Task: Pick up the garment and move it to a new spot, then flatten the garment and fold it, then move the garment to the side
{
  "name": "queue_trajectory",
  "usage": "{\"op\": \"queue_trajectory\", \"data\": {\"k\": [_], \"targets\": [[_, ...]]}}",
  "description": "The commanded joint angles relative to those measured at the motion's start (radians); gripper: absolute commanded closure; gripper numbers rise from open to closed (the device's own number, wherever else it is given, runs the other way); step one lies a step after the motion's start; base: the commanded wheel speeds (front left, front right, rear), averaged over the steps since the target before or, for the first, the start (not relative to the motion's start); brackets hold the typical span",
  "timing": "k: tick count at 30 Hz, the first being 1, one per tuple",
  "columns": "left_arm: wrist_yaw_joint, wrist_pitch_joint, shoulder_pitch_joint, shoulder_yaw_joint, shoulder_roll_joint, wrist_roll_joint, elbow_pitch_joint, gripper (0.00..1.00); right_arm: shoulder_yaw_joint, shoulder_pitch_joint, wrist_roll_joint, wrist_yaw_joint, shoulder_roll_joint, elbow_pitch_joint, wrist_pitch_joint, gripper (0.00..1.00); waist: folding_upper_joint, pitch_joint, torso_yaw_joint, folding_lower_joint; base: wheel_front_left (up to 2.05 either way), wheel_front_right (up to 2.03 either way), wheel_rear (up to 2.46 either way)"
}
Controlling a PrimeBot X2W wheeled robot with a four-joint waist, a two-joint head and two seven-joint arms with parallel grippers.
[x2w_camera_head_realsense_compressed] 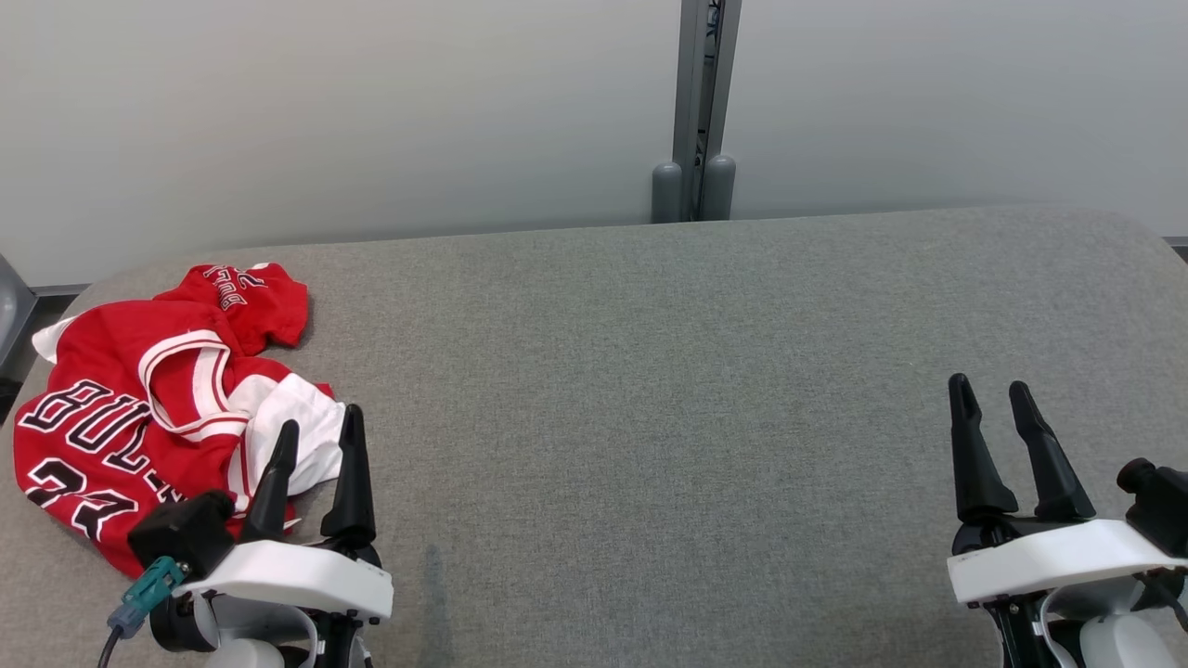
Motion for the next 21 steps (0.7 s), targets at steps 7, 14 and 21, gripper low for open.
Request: {"op": "queue_trajectory", "data": {"k": [7,14,21], "targets": [[0.015,-0.023,-0.028,-0.012,0.007,0.080,-0.004,0.00,0.008,-0.020,-0.080,0.002,-0.010,0.004,-0.027,0.00,0.0000,-0.003,0.000,0.0000,0.00,0.00,0.00],[0.023,-0.040,-0.029,-0.025,0.007,0.138,0.000,0.00,0.015,-0.025,-0.138,0.002,-0.010,0.016,-0.043,0.00,0.0000,-0.006,0.001,0.0000,0.00,0.00,0.00],[0.032,-0.052,-0.028,-0.034,0.007,0.185,0.003,0.00,0.018,-0.026,-0.190,0.002,-0.011,0.021,-0.056,0.00,0.0000,-0.007,0.001,0.0000,0.00,0.00,0.00]]}}
